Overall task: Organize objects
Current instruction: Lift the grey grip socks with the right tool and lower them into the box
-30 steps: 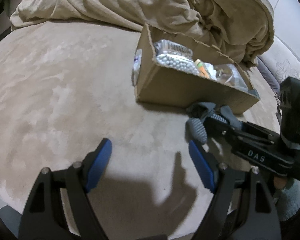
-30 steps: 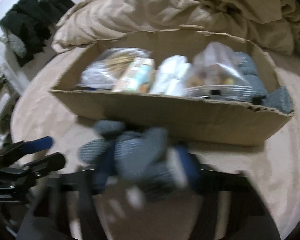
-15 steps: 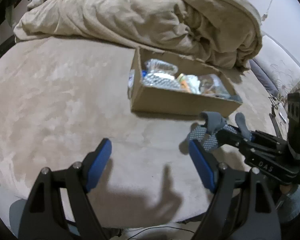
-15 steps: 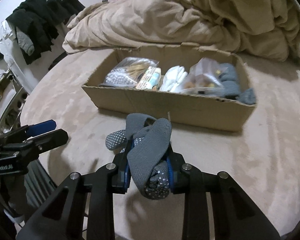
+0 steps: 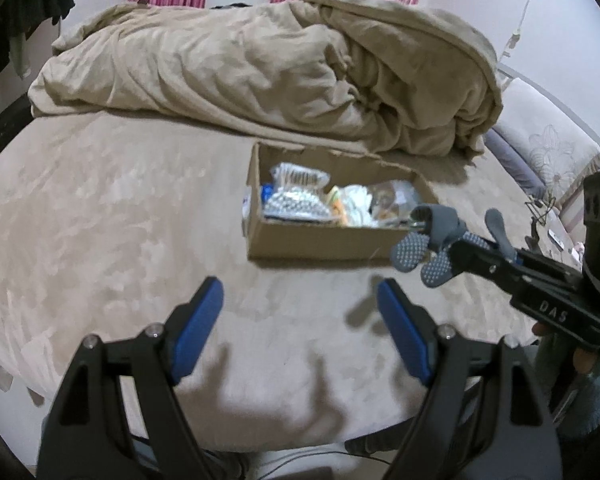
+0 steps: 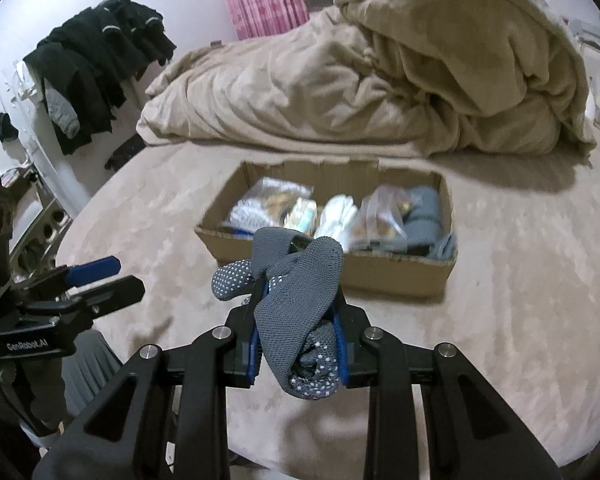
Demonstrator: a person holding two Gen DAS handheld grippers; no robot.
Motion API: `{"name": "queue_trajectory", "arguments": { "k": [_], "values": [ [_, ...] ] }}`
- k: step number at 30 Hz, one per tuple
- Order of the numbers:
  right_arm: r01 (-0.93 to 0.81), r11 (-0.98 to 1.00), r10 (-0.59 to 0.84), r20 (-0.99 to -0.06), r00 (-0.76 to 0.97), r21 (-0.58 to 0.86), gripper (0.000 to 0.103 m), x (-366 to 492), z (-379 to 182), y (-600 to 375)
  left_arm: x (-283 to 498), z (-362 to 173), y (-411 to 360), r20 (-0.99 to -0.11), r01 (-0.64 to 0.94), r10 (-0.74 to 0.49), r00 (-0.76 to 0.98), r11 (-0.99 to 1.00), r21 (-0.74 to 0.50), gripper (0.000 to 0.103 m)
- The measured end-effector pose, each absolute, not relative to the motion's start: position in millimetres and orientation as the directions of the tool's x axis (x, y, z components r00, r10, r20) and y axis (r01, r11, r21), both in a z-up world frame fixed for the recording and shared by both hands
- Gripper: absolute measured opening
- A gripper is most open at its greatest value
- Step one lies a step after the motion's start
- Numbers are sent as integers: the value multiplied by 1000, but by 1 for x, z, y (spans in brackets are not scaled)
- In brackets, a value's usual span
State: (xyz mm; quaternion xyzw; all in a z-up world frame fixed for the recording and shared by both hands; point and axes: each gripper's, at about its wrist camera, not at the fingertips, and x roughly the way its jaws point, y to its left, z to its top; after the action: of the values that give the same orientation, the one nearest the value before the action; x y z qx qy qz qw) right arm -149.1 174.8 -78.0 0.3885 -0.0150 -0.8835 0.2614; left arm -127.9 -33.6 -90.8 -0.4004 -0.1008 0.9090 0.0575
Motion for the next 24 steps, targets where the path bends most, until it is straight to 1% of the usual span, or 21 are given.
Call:
{"name": "queue_trajectory", "arguments": {
  "k": [9, 14, 21, 24],
  "values": [
    [485, -851, -492, -623, -607, 200, 30, -167, -45, 171, -147, -65, -33, -671, -52, 178, -719, -978, -204, 81],
    [501, -846, -500, -598, -627, 182, 30, -184, -34, 165, -164, -54, -40, -641, -39, 161, -751, -979, -200, 81],
    [491, -849, -497, -609, -617, 195, 30, -222, -48, 156, -195, -63, -43, -627, -48, 146, -765, -984, -170, 81],
    [489, -848, -498, -623, -604, 204, 30, -237, -61, 150, -213, -78, -47, -644, -35, 134, -753, -986, -164, 81]
  ]
}}
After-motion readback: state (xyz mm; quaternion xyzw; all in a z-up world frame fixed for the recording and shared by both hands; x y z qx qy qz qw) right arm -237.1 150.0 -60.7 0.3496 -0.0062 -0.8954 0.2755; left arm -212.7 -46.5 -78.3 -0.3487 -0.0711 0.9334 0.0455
